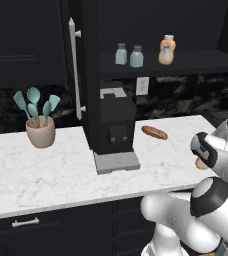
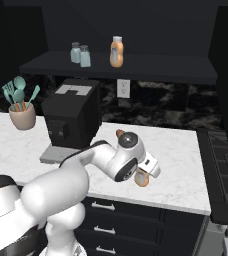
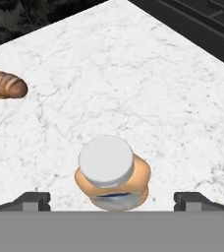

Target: Put the shaker and condiment bottle from the counter next to their counterparts in the cabinet.

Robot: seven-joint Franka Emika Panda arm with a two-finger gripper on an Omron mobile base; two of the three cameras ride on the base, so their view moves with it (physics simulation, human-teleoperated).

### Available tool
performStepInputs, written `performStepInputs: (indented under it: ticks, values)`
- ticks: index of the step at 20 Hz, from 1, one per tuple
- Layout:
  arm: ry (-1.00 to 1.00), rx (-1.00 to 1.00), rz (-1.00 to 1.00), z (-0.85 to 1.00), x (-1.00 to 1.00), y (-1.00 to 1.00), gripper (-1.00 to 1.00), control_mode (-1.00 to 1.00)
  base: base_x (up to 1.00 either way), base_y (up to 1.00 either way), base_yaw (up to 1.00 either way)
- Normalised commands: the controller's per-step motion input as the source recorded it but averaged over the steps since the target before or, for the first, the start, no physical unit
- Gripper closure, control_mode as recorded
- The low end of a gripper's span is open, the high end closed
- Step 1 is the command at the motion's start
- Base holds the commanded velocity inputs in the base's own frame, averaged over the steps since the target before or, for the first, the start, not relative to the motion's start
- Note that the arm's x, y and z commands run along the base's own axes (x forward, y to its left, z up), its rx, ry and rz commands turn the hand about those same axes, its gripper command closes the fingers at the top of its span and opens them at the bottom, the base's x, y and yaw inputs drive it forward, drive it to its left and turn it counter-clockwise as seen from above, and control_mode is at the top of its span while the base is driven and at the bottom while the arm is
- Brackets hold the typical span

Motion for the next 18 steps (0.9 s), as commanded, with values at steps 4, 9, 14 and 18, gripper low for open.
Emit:
performStepInputs:
  ticks: [4,9,14,18]
  values:
    - [0.00,-0.01,0.02,-0.16,0.05,0.00,-1.00,-1.00,0.00,0.00,0.00]
    - [0.02,-0.04,0.01,-0.15,0.15,0.00,-1.00,-1.00,0.00,0.00,0.00]
    - [0.02,-0.05,0.00,-0.15,0.19,0.00,-1.00,-1.00,0.00,0.00,0.00]
    - [0.00,-0.05,0.00,-0.10,0.08,0.04,1.00,-1.00,0.00,0.00,0.00]
